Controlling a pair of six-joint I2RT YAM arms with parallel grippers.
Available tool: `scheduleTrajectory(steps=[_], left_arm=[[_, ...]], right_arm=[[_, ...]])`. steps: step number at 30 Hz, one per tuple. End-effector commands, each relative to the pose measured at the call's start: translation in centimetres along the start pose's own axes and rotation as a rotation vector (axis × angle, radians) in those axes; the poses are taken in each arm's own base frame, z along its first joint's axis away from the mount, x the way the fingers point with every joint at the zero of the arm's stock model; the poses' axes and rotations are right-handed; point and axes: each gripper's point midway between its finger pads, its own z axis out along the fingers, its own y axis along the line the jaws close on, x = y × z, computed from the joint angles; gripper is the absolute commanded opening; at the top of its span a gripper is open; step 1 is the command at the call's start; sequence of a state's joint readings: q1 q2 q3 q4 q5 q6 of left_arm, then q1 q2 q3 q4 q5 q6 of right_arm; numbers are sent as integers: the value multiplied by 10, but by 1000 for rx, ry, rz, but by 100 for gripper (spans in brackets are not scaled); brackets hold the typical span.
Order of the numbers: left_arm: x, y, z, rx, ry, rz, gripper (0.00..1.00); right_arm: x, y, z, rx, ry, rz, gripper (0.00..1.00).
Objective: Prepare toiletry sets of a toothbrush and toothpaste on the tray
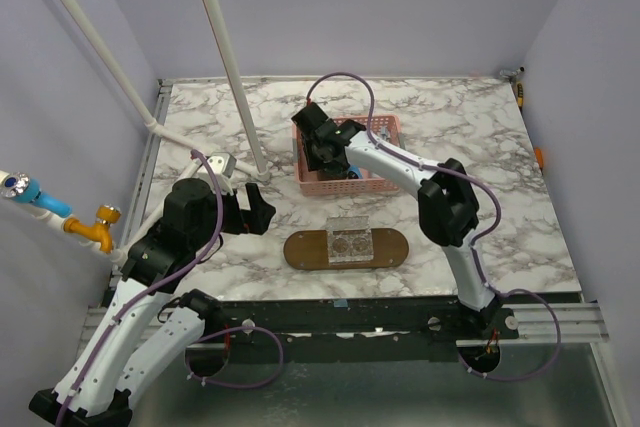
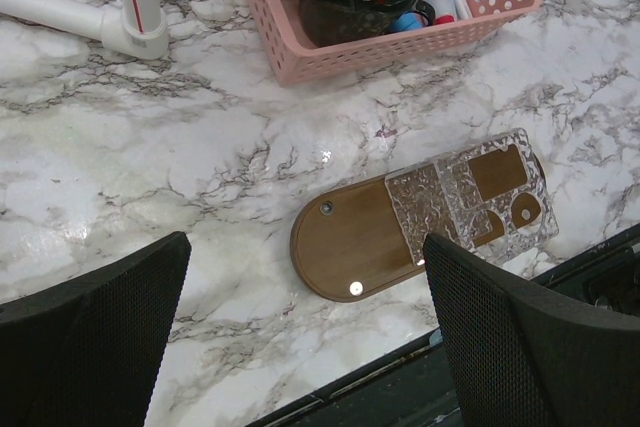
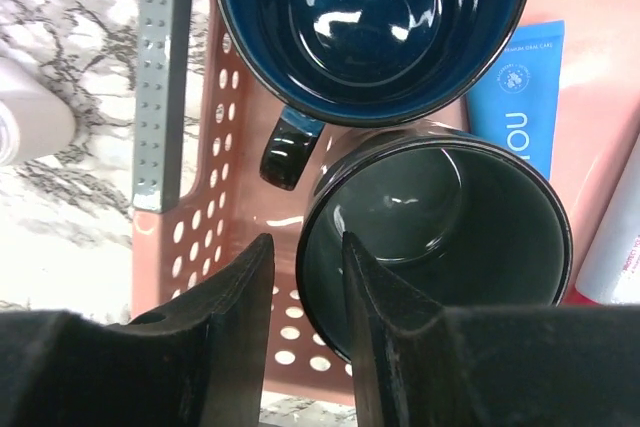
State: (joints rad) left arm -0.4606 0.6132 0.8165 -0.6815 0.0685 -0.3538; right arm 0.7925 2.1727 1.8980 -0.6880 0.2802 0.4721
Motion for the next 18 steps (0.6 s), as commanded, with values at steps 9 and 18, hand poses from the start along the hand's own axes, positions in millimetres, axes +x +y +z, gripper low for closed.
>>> scheduleTrajectory(steps=[9,18], left_arm=[[0,-5,-1,31,-1,18,99],[1,-4,1,26,6,18,99]], right_arm=[[6,-14,17,62,35,-49,18],[-6,-17,7,76,-2,-64,0]])
